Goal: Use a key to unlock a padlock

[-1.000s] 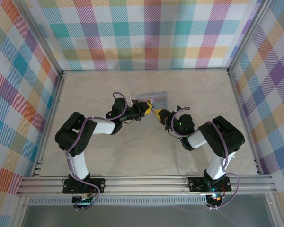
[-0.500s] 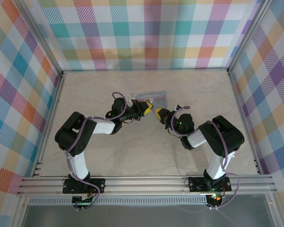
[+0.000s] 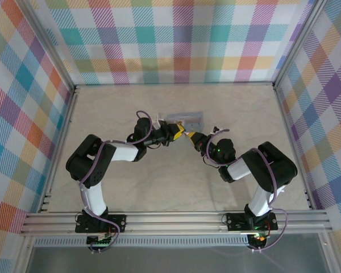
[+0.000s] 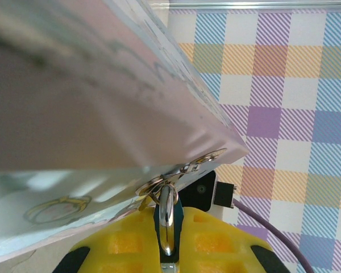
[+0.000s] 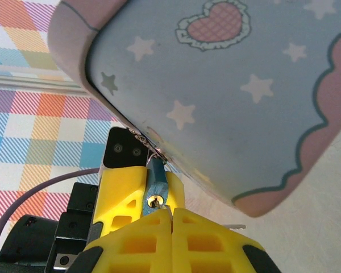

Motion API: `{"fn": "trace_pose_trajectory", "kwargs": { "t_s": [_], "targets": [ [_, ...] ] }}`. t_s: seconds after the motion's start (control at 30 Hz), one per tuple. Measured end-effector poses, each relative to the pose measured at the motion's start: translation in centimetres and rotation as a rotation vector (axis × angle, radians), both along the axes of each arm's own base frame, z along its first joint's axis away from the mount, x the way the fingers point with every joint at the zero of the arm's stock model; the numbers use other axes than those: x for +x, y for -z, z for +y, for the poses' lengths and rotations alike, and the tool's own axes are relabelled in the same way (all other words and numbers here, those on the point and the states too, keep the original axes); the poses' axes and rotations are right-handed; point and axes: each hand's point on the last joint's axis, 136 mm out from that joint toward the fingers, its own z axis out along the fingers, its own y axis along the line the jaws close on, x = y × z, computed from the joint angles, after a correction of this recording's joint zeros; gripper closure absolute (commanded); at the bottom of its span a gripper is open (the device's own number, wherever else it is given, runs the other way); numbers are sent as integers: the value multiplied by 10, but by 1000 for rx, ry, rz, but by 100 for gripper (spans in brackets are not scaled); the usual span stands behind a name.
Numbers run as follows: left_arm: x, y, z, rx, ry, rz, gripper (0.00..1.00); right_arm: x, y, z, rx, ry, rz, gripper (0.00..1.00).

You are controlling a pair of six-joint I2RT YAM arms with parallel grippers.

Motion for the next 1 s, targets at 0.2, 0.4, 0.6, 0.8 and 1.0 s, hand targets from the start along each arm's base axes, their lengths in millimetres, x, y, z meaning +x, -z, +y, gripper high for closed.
{"fn": "trace_pose_trajectory", "kwargs": {
  "t_s": [0.2,0.4,0.6,0.8,1.0],
  "targets": [
    [-2,0,-1,-3,13,1,100,-3,-1,-2,-23,-2,-26,100],
    [-8,-1,-4,-8,47,4,100,-14,-2,-5,-36,-4,-38,100],
    [-8,-1,-4,-8,46,4,100,-23,6,-9,-60,-7,-28,100],
    [-8,-1,-4,-9,47,3,100,-25,3,-7,-61,-11,-40,100],
    [-8,-1,-4,-9,47,3,100,-23,-5,-10,-51,13,-59,100]
  ]
}}
